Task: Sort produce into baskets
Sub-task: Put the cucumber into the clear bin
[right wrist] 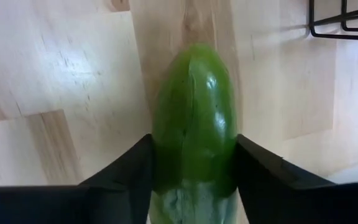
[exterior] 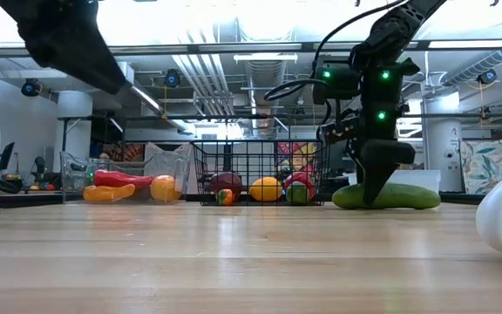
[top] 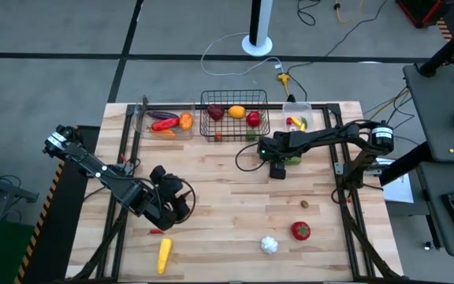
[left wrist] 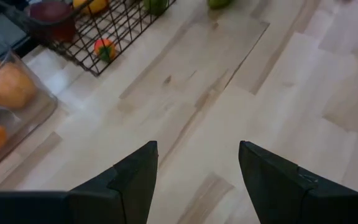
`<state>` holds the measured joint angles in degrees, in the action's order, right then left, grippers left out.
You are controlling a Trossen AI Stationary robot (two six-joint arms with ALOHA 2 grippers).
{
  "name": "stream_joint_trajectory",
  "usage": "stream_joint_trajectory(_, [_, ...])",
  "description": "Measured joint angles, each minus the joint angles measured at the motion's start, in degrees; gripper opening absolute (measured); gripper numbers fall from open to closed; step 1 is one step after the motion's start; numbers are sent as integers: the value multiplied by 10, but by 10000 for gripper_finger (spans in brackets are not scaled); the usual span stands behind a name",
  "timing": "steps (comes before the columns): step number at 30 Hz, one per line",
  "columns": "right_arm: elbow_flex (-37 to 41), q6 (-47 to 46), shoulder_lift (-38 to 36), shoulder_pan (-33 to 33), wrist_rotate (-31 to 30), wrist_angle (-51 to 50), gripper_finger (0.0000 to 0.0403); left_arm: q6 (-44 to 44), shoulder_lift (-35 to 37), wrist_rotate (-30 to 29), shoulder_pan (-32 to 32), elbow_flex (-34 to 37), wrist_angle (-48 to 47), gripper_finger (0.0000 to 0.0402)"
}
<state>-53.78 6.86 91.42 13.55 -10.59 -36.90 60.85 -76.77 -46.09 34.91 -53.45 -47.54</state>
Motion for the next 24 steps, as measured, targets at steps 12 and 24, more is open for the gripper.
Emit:
stream_joint_trajectory(12, [-6, -29, -12, -2, 71, -4, 164, -56, 0, -27, 10, 0, 57, 207])
stream_joint_trajectory(24, [3, -69, -123, -89, 188, 184, 166, -192, 0, -69, 61, 27, 217, 200])
